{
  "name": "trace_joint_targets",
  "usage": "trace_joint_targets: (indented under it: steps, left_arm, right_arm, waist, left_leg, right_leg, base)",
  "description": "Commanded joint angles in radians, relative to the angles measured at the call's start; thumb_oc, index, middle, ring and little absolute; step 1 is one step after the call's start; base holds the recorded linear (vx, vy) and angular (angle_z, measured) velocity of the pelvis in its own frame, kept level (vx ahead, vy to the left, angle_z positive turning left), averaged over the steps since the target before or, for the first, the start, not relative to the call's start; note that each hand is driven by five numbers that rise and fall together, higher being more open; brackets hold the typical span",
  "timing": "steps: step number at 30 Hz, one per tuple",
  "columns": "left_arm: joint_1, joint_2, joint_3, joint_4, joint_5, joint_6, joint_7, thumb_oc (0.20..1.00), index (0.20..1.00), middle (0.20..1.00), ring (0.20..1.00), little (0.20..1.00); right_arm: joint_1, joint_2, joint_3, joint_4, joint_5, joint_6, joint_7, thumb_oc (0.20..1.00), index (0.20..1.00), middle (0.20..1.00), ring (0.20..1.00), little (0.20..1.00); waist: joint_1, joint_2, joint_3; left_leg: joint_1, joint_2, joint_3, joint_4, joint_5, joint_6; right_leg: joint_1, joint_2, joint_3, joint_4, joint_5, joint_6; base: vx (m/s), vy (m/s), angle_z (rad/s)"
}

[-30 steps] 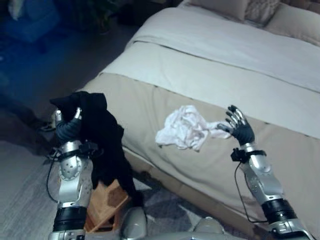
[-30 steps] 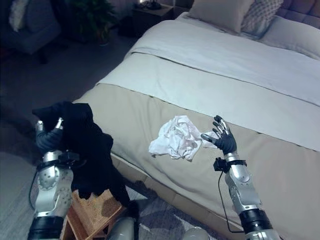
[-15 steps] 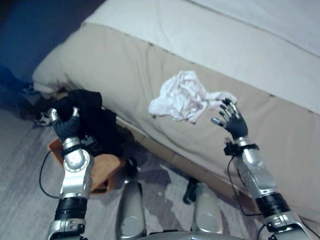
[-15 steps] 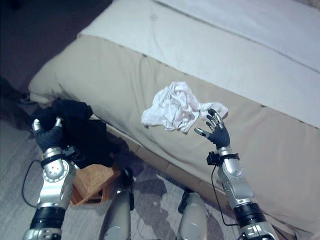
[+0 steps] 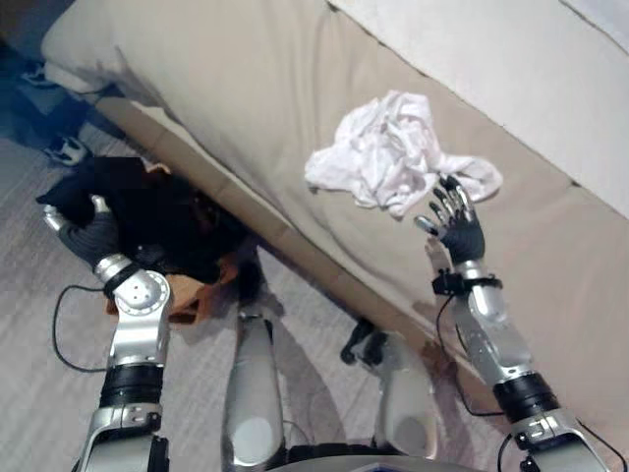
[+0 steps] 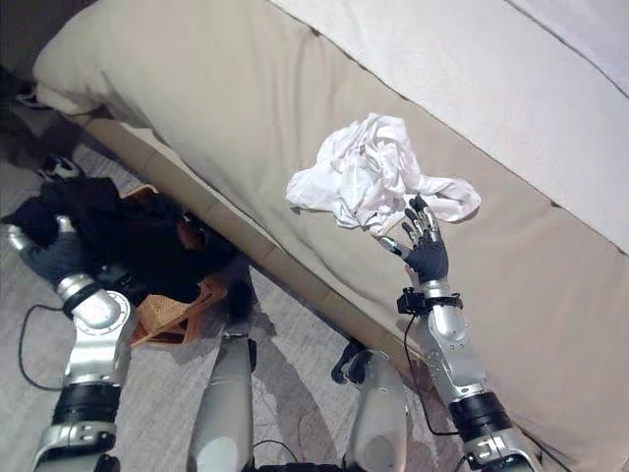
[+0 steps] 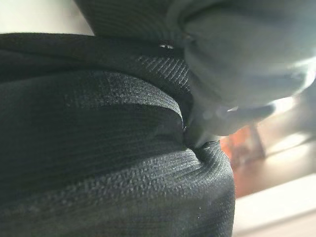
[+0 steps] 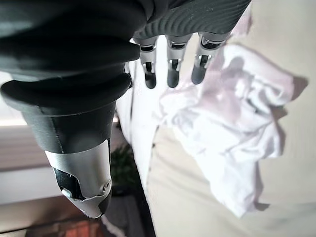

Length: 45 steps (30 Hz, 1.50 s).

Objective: Pick up clothes into the bucket

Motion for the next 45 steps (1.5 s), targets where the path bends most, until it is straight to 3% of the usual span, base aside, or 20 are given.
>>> trace_joint_targets:
  steps: [1, 11, 30, 38, 45]
  left_arm:
    - [-0.024, 0.085, 0.075, -0.115, 0.111, -0.091, 0.049, 0.2, 0.2, 0.2, 0.2, 0.2]
    - [-0.07, 0.242, 0.174, -0.109, 0.078, -0.11, 0.05, 0.2, 0.2, 0.2, 0.2, 0.2]
    - [-0.087, 0.25, 0.185, -0.057, 0.132, -0.068, 0.116, 0.2, 0.2, 0.2, 0.2, 0.2]
    - [-0.099, 0.35, 0.242, -0.073, 0.152, -0.051, 0.156, 0.2, 0.2, 0.2, 0.2, 0.2]
    - [-0.114, 0.374, 0.249, -0.089, 0.148, -0.053, 0.156, 0.2, 0.2, 0.2, 0.2, 0.2]
  right_arm:
    - [0.003, 0.028, -0.007, -0.001, 0.019, -0.07, -0.002, 1.0, 1.0, 1.0, 1.0, 1.0]
    - [0.091, 0.006, 0.007, 0.114, -0.028, -0.034, 0.058, 1.0, 1.0, 1.0, 1.0, 1.0]
    - [0.114, 0.025, -0.03, 0.096, -0.001, -0.05, 0.051, 1.0, 1.0, 1.0, 1.0, 1.0]
    - [0.124, 0.017, -0.022, 0.103, -0.004, -0.047, 0.056, 1.0, 1.0, 1.0, 1.0, 1.0]
    - [0.13, 0.016, -0.023, 0.106, 0.001, -0.04, 0.064, 1.0, 1.0, 1.0, 1.0, 1.0]
  waist:
    - [0.01, -0.031, -0.066]
    - [0.021, -0.016, -0.114]
    - [0.015, -0.038, -0.097]
    - [0.024, -0.026, -0.115]
    - [0.023, -0.017, -0.13]
  left_leg:
    - [0.041, 0.016, 0.044, 0.038, -0.097, -0.003]
    - [0.138, 0.002, 0.037, -0.098, -0.049, -0.003]
    - [0.144, -0.011, 0.038, -0.098, -0.06, 0.003]
    - [0.158, -0.017, 0.046, -0.101, -0.067, 0.006]
    - [0.165, -0.023, 0.046, -0.107, -0.069, 0.005]
  right_leg:
    - [0.063, -0.016, 0.002, -0.197, 0.193, 0.065]
    - [0.154, -0.008, -0.041, -0.297, 0.228, 0.086]
    - [0.183, -0.011, -0.054, -0.337, 0.255, 0.104]
    - [0.2, -0.013, -0.046, -0.358, 0.264, 0.11]
    - [0.214, -0.017, -0.053, -0.372, 0.274, 0.115]
  base:
    - [0.11, 0.004, 0.12]
    - [0.06, 0.005, 0.08]
    - [0.01, -0.002, 0.04]
    - [0.0, 0.003, 0.0]
    - [0.0, 0.0, 0.0]
